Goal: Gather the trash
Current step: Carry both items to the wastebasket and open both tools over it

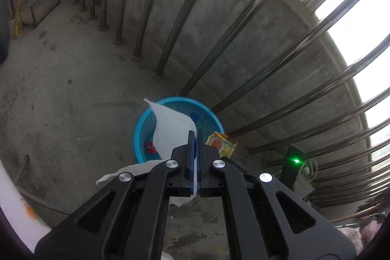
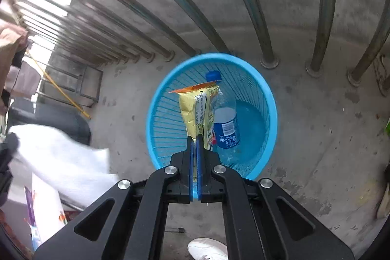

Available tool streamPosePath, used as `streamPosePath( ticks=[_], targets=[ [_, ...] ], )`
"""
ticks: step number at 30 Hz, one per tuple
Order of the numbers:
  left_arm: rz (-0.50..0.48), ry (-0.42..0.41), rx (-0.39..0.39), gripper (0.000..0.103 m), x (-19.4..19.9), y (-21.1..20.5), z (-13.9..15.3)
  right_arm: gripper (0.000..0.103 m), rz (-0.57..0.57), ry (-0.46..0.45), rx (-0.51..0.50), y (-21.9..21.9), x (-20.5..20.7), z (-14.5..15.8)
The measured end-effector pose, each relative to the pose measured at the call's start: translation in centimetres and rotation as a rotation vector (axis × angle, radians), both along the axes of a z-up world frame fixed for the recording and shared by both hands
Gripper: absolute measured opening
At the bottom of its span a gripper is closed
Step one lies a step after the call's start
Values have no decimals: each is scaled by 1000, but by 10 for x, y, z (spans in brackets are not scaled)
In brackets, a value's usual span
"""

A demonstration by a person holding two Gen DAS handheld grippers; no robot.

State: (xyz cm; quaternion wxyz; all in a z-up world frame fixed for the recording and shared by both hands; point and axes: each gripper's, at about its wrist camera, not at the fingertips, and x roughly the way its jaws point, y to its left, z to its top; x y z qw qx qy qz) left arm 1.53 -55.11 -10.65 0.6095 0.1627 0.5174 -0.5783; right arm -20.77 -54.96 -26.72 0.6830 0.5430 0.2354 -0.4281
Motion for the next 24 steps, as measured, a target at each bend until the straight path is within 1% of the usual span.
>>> streamPosePath(
  ticks=[3, 5, 10, 11, 13, 14, 15, 16, 17, 19, 21, 24],
  targets=[
    [-5, 9, 62, 0, -6, -22, -29, 2, -7, 7, 29, -10, 5, -16],
    [-18, 3, 87, 0, -8, -39, -43, 2, -9, 7, 42, -14, 7, -19],
    [-53, -17, 124, 0, -17, -59, -63, 3, -19, 15, 60, -23, 7, -31],
    [-57, -23, 138, 2, -17, -60, -64, 5, -15, 23, 71, -25, 8, -34],
    [-53, -53, 190, 17, -19, -63, -72, 6, -11, 39, 95, -30, 10, -40],
    [-43, -53, 199, 34, -19, -62, -74, 8, -9, 50, 103, -32, 10, -44],
    [-25, -48, 199, 41, -17, -59, -74, 15, -7, 58, 110, -34, 10, -47],
    [-13, -44, 187, 41, -16, -57, -72, 25, -11, 66, 114, -35, 8, -48],
    [-9, -45, 180, 42, -15, -55, -69, 31, -17, 70, 111, -37, 8, -49],
    [-5, -61, 172, 44, -15, -53, -63, 47, -30, 68, 82, -35, 4, -44],
    [8, -69, 151, 45, -13, -49, -53, 50, -31, 72, 52, -32, 3, -37],
    [38, -74, 110, 45, -9, -41, -35, 50, -28, 71, 38, -30, 4, -29]
  ],
)
